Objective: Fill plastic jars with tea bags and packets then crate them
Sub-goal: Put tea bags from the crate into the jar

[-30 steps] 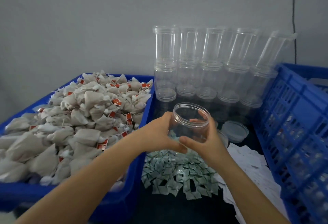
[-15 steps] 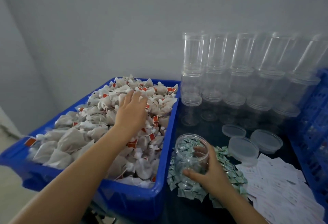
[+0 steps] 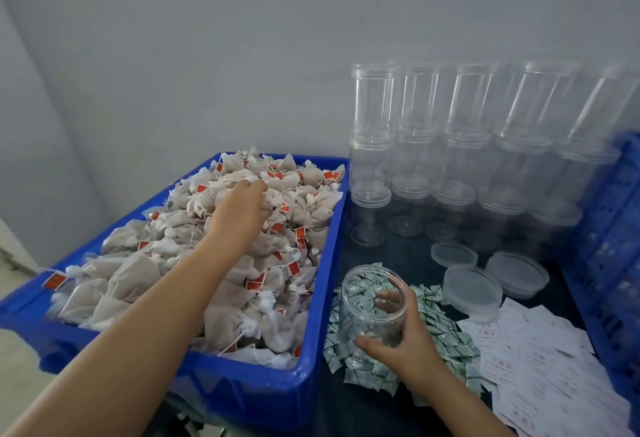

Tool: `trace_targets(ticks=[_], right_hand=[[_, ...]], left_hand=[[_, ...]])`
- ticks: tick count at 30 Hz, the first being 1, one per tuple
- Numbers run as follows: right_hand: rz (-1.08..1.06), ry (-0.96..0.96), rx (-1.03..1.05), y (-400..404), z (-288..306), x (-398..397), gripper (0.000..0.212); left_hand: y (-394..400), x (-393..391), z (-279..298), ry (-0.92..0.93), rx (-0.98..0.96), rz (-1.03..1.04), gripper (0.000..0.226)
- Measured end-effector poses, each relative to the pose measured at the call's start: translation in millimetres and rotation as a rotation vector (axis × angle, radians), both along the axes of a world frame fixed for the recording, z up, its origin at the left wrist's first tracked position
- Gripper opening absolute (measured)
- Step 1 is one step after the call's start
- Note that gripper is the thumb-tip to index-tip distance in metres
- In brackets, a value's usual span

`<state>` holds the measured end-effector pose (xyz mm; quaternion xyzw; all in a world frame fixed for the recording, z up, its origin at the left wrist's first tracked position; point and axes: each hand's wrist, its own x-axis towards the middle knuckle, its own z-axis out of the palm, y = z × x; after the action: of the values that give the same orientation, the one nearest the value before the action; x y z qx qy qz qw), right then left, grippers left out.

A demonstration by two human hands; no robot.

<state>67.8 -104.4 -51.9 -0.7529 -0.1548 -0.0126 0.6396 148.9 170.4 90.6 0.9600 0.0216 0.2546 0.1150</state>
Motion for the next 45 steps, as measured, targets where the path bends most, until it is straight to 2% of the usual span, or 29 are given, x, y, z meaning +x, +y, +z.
trace_targets(ticks=[2,5,10,14,18,22,25,27,32,39,45], right_hand=[[0.007,0.003,0.003,-0.3,-1.2,0.6,0.099],[0.014,0.005,0.003,-0.6,-2.5,0.8,0.099],[0.017,0.005,0.003,0.6,-0.5,-0.9,0.095],[0.014,0.025,0.002,1.1,1.2,-2.2,0.095],[0.0,0.026,-0.022,1.3,1.3,-2.7,0.095],[-0.002,0.025,0.0,0.7,-0.6,-1.1,0.092],[0.014,0.019,0.001,1.8,0.7,-0.7,0.091],[0.015,0.011,0.005,2.1,0.9,-0.8,0.091],[0.008,0.003,0.006,2.9,3.6,-2.4,0.09],[0.023,0.036,0.001,2.0,1.8,-2.8,0.091],[0.007,0.035,0.013,3.0,-0.5,-3.3,0.094]], left_hand=[[0.4,-3.5,7.5,-0.013,-0.103,-0.025,0.032],[-2.3,-9.3,18.7,-0.05,-0.15,-0.082,0.017],[-26.9,-27.9,45.6,-0.062,-0.397,-0.246,0.013],[-60.8,-48.2,57.5,0.032,-0.603,-0.439,0.011],[-92.0,-61.3,42.3,0.186,-0.638,-0.558,0.011],[-112.5,-64.1,19.9,0.299,-0.554,-0.611,0.012],[-121.5,-65.9,3.7,0.345,-0.405,-0.619,0.012],[-126.6,-67.6,-4.0,0.351,-0.251,-0.645,0.006],[-138.6,-66.4,-10.3,0.419,0.261,-0.664,0.008],[-152.9,-62.8,-1.6,0.649,0.351,-0.75,0.017],[-154.2,-58.1,-1.3,0.656,0.358,-0.754,0.015]])
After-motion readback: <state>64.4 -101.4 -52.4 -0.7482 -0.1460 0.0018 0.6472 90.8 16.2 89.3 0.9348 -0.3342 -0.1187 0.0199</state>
